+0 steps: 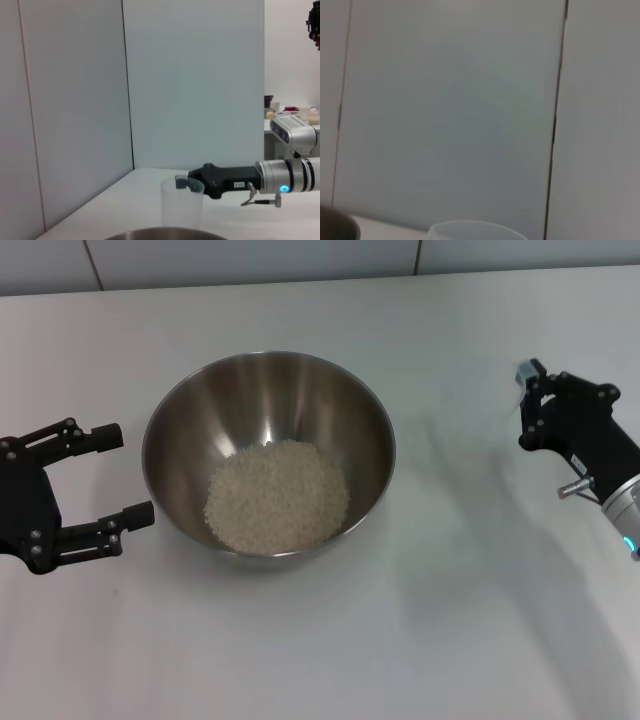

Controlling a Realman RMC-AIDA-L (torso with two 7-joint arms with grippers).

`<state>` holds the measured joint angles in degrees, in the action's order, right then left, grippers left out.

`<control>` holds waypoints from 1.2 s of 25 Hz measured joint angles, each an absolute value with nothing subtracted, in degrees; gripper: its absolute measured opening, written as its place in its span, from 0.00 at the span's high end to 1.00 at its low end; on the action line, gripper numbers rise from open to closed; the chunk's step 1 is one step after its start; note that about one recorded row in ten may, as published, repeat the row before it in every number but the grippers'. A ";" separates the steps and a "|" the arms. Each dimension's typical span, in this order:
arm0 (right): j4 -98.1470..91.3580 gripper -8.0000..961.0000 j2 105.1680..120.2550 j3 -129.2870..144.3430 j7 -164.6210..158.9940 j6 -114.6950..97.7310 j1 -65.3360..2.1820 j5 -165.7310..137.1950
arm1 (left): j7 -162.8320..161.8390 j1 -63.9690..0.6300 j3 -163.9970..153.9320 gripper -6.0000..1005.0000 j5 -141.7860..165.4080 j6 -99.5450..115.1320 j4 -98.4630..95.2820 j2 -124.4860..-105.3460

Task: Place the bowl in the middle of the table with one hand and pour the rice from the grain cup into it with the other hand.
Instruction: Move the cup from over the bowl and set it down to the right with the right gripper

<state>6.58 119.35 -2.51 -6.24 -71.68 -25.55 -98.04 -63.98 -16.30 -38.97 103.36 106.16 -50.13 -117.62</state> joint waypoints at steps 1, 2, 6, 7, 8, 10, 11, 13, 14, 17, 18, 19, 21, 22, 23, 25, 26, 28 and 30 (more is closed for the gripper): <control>6.77 0.97 119.35 -2.47 -6.27 -70.99 -25.45 -98.04 | -63.98 -16.36 -38.98 0.18 103.36 106.12 -50.11 -117.63; 6.97 0.97 119.35 -2.42 -6.30 -70.20 -25.44 -98.04 | -63.98 -16.40 -38.98 0.18 103.36 106.07 -50.10 -117.65; 7.41 0.97 119.36 -2.57 -6.35 -67.48 -25.58 -98.04 | -63.98 -16.54 -38.94 0.18 103.36 105.87 -50.09 -117.83; 7.60 0.97 119.39 -2.66 -6.38 -66.63 -25.71 -98.04 | -63.98 -16.56 -38.93 0.18 103.36 105.75 -50.09 -117.84; 7.60 0.97 119.39 -2.66 -6.38 -66.63 -25.71 -98.04 | -63.98 -16.58 -38.93 0.18 103.36 105.63 -50.09 -117.87; 7.65 0.97 119.44 -2.72 -6.40 -66.31 -25.81 -97.99 | -63.98 -16.60 -38.93 0.18 103.36 105.34 -50.07 -117.91; 7.65 0.97 119.45 -2.76 -6.41 -66.29 -25.82 -97.93 | -63.98 -16.61 -38.93 0.18 103.36 105.22 -50.04 -117.93; 7.65 0.98 119.45 -2.84 -6.42 -66.18 -25.82 -97.76 | -63.98 -16.61 -38.93 0.18 103.36 105.13 -49.94 -117.97; 7.65 0.97 119.45 -2.85 -6.43 -66.04 -25.82 -97.71 | -63.98 -16.61 -38.93 0.18 103.36 105.08 -49.89 -117.98; 7.65 0.97 119.44 -2.85 -6.44 -65.18 -25.99 -97.69 | -63.98 -16.61 -38.95 0.18 103.36 105.02 -49.79 -118.02; 7.65 0.96 119.44 -2.85 -6.45 -64.84 -26.06 -97.69 | -63.98 -16.61 -38.97 0.18 103.36 104.98 -49.77 -118.03; 7.64 0.96 119.44 -2.85 -6.45 -64.45 -26.18 -97.69 | -63.98 -16.61 -38.99 0.18 103.36 104.96 -49.74 -118.03; 7.64 0.95 119.44 -2.84 -6.47 -64.00 -26.34 -97.81 | -63.98 -16.61 -39.00 0.18 103.35 104.94 -49.57 -118.03; 7.65 0.95 119.44 -2.83 -6.47 -63.90 -26.40 -97.88 | -63.98 -16.61 -39.01 0.18 103.33 104.92 -49.46 -118.03; 7.65 0.95 119.44 -2.83 -6.48 -63.85 -26.43 -97.91 | -63.98 -16.61 -39.01 0.18 103.32 104.87 -49.35 -118.03; 7.64 0.94 119.38 -2.67 -6.50 -63.83 -26.53 -97.93 | -63.98 -16.61 -39.02 0.18 103.31 104.53 -49.23 -118.03; 7.64 0.94 119.38 -2.67 -6.50 -63.83 -26.53 -97.93 | -63.98 -16.61 -39.02 0.18 103.31 104.53 -49.23 -118.03; 7.65 0.94 119.36 -2.42 -6.50 -63.83 -26.61 -98.01 | -63.98 -16.61 -39.03 0.18 103.32 104.28 -49.22 -118.04; 7.65 0.93 119.36 -2.31 -6.50 -63.84 -26.65 -98.12 | -63.98 -16.61 -39.02 0.18 103.33 104.21 -49.21 -118.04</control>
